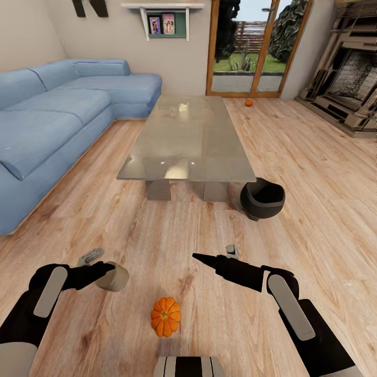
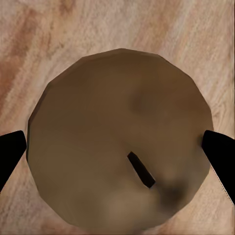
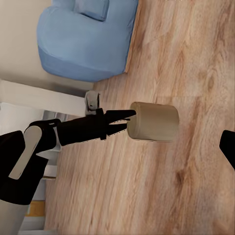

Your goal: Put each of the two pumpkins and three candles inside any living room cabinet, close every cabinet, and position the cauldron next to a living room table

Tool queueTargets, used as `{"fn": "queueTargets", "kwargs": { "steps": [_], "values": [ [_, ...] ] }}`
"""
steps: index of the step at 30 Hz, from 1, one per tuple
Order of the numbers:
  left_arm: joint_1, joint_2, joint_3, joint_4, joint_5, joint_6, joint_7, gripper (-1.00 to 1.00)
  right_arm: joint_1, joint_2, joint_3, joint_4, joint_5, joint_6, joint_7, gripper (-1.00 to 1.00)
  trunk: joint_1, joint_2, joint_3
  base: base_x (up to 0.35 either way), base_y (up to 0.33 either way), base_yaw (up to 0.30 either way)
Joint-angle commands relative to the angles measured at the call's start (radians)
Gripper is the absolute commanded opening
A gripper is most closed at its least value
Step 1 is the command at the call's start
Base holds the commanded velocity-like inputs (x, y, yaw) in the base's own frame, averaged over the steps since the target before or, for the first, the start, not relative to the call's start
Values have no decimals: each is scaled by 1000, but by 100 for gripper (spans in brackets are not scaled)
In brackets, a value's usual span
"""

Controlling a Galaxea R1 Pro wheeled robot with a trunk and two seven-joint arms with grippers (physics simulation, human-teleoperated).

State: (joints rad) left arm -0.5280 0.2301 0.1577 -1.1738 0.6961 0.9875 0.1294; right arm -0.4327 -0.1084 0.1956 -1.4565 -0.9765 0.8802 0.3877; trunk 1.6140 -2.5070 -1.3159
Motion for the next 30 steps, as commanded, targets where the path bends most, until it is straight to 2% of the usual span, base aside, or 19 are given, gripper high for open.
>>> {"fn": "queueTargets", "kwargs": {
  "steps": [1,7,13,23,30],
  "values": [
    [0,0,1,-7,11,4,10,-100,-1,-1,0,1,5,2,5,100,-1,0,3,-6,0,0],
    [14,0,17,-41,11,5,10,-100,0,-1,-2,13,2,1,2,100,-3,1,26,-3,0,0],
    [16,0,22,-44,13,5,9,-100,0,-1,-5,31,3,2,0,100,-6,3,50,-169,0,0],
    [16,0,23,-44,15,5,9,-100,0,-1,-5,40,-5,2,9,100,-10,5,92,-5,0,-22],
    [16,0,23,-43,15,5,9,-100,0,-2,-5,41,-9,2,14,100,-14,7,125,0,0,-155]
  ]
}}
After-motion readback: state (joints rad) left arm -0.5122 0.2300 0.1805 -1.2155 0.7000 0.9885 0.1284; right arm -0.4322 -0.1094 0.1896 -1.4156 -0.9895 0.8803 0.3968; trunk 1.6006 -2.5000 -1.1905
